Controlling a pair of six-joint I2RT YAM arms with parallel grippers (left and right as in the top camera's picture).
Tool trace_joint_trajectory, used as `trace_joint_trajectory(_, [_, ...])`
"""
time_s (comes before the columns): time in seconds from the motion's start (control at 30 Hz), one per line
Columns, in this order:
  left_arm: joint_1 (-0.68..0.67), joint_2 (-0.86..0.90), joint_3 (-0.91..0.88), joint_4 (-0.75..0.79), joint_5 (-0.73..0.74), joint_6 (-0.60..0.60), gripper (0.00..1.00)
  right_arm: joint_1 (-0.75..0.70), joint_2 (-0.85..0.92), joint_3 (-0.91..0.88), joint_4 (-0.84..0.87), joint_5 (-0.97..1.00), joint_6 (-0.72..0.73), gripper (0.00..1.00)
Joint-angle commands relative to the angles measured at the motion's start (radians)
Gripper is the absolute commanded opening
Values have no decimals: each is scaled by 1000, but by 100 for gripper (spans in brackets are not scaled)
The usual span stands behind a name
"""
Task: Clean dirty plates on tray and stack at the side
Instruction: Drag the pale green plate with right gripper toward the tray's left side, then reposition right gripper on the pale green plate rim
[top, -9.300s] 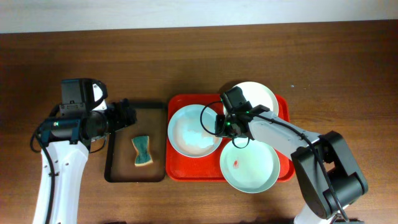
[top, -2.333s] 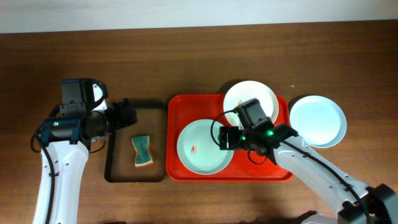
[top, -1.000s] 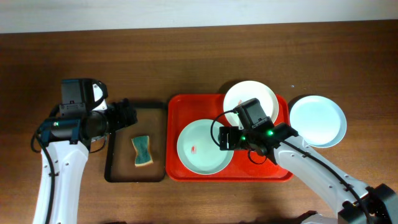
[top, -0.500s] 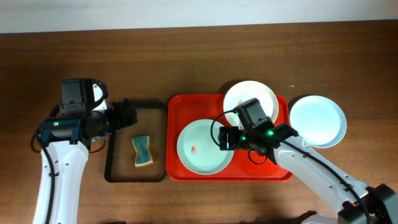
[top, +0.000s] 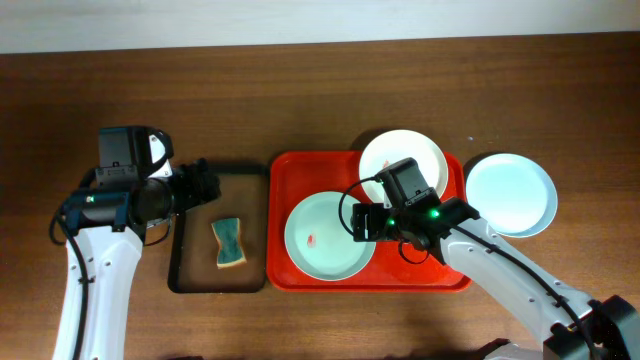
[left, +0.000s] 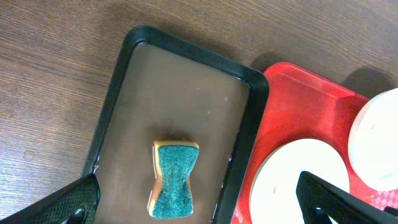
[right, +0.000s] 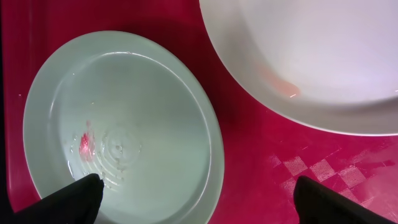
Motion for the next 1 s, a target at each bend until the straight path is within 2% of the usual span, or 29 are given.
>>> trace_joint_trajectory(0.0, [4, -9, 11, 0, 7, 1, 99, -4, -8, 11, -1, 15, -2, 98])
trace_joint_trajectory(0.63, [4, -9, 11, 0, 7, 1, 99, -4, -8, 11, -3, 11, -28, 98])
trace_joint_trajectory(0.7, [4, -9, 11, 0, 7, 1, 99, -4, -8, 11, 37, 4, -25, 98])
trace_joint_trajectory(0.73, [4, -9, 11, 0, 7, 1, 99, -4, -8, 11, 74, 3, -33, 98])
trace_joint_trajectory(0.8, [4, -9, 11, 0, 7, 1, 99, -3, -14, 11, 217, -90, -187, 98])
trace_joint_trajectory(0.83, [4, -9, 11, 0, 7, 1, 99, -3, -27, 13, 252, -102, -206, 99])
trace_joint_trajectory(0.97, [4, -9, 11, 0, 7, 1, 99, -2, -150, 18, 251, -97, -232, 98])
